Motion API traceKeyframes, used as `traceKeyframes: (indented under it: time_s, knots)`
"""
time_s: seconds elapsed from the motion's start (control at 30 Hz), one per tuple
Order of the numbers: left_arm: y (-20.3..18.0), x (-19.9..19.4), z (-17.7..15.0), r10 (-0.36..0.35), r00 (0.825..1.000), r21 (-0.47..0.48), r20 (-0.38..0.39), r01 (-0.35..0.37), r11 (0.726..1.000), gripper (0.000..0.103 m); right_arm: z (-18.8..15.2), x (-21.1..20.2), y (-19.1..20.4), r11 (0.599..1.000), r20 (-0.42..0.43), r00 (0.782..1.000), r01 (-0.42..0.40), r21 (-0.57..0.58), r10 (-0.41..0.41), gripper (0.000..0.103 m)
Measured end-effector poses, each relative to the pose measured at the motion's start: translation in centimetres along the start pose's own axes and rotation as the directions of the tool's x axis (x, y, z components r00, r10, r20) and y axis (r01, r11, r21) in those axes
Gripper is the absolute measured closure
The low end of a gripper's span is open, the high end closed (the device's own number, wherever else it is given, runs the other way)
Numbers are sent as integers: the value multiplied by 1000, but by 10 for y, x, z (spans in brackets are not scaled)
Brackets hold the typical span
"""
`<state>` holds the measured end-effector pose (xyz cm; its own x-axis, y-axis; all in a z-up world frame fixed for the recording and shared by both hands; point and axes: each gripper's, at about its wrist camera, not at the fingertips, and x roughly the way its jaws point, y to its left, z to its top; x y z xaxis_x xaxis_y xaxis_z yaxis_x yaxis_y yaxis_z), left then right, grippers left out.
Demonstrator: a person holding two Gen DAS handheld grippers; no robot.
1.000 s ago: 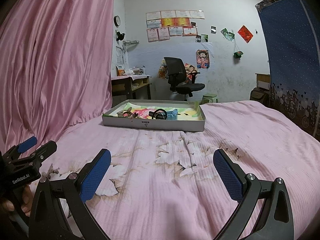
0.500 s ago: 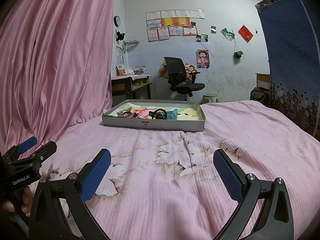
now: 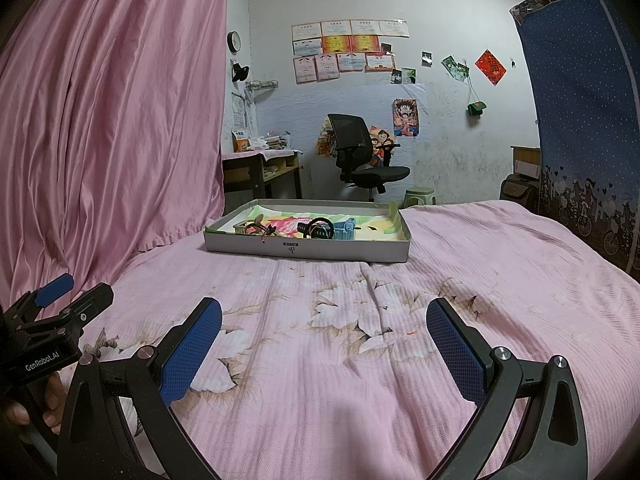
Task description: Organize jewelry
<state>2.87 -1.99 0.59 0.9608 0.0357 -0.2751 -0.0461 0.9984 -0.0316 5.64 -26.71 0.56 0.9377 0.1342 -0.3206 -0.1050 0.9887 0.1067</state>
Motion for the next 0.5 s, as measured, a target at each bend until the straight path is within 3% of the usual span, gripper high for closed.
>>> traceKeyframes:
  time_s: [0.5]
  knots:
    - [-1, 0, 0, 1, 1000, 1, 0, -1, 1000, 0, 0, 0, 0, 1000, 0, 1000, 0, 0, 0, 2]
